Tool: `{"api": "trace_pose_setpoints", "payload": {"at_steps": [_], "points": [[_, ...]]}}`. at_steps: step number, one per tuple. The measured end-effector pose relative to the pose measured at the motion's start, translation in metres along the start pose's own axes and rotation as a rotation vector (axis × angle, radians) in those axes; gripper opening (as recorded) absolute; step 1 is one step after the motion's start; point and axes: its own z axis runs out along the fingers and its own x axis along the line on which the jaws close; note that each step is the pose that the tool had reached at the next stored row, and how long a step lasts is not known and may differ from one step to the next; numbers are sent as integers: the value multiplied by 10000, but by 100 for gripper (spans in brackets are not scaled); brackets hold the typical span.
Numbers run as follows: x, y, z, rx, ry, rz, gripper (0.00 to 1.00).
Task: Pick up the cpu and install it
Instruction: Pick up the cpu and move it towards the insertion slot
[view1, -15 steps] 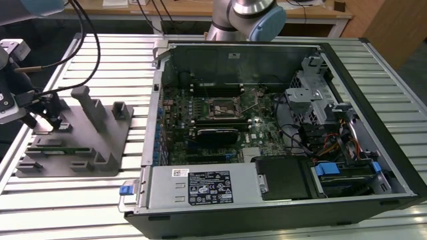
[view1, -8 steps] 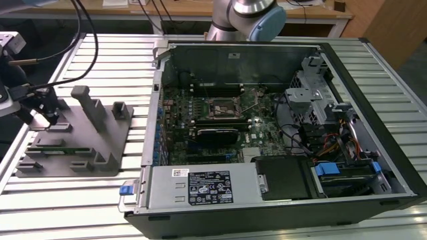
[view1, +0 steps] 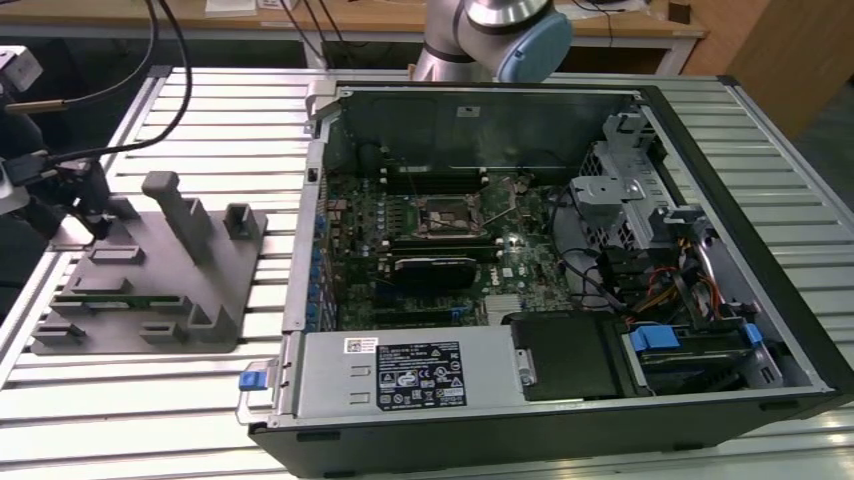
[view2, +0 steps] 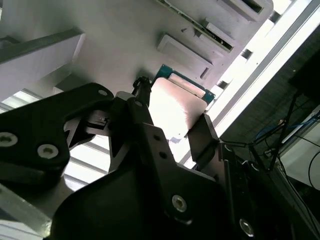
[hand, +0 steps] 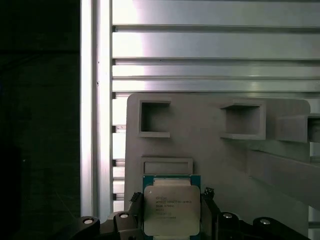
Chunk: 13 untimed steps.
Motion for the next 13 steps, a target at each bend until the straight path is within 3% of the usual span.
{"api": "trace_pose_setpoints", "payload": {"at_steps": [13], "points": [[-10, 30, -305, 0, -80, 22, 55]]}}
